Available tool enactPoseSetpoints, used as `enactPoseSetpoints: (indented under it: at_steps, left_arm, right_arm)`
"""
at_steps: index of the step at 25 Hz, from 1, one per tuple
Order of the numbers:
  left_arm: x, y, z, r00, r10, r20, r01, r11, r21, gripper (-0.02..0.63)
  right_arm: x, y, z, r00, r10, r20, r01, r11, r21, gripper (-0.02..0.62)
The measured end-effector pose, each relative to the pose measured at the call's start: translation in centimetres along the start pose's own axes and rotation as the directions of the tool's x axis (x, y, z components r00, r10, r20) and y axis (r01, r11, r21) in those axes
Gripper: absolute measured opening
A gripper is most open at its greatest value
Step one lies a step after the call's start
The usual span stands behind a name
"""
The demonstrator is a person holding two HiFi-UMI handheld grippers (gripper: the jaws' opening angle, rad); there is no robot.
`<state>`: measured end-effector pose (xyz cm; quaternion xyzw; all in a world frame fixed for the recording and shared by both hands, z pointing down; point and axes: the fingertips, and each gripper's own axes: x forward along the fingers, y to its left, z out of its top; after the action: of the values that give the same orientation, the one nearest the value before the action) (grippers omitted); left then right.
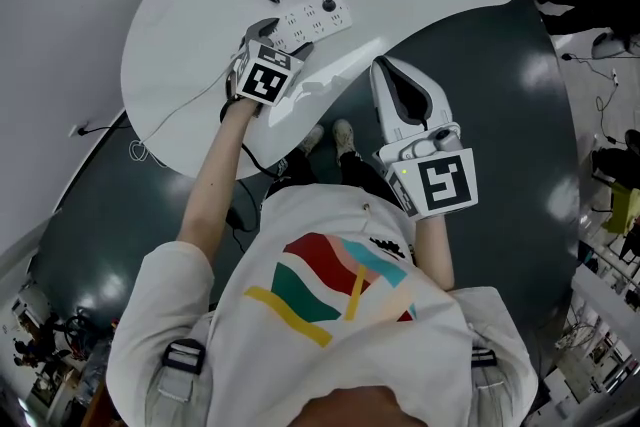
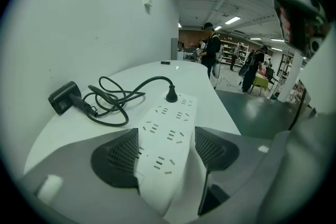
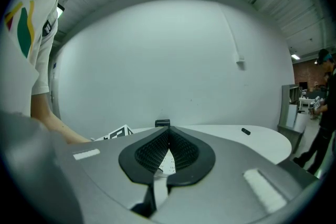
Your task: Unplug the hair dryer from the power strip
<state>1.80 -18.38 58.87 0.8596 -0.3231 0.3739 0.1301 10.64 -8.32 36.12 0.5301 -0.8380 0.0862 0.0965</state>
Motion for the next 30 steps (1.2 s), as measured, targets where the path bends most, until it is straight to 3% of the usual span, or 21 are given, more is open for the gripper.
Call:
enactPoseSetpoints:
  at_steps: [6,11,20,25,30]
  left_arm:
    - [-0.4,0.5,0.6,1.0,-0.014,0.018,0.015,0.998,-0.065,0.287]
    - [-0.1,0.9,0.0,1.0,0.009,-0.023,-0.011,0.999,-0.053,0.235]
    - [0.1,0.7,-0.2,1.0,0.002,-0.017,-0.003,0.997,-0.073,0.23]
    - [0.1,0.7,-0.3,1.0,-0.008,-0.002,0.007,0.998,-0.069,0.229]
    - [-0.1,0.5,-0.3,1.0,-0.009,-0.007,0.009,0.998,-0.068,0.23]
  right_arm:
    - [0.4,0.4,-0.4,1.0,0.017,-0.02,-0.017,1.0,-0.01,0.012]
    - [0.8,1.1,-0.7,0.999,0.034,-0.031,-0.035,0.999,-0.026,0.012]
    - [2.0,1.2,-1.0,0.998,0.042,-0.045,-0.044,0.998,-0.045,0.012]
    - [4.8,-1.4,-1.1,0.999,0.019,-0.036,-0.021,0.998,-0.051,0.006]
    - [9.2,-3.3,-3.8,0.992,0.067,-0.107,-0.077,0.992,-0.097,0.144]
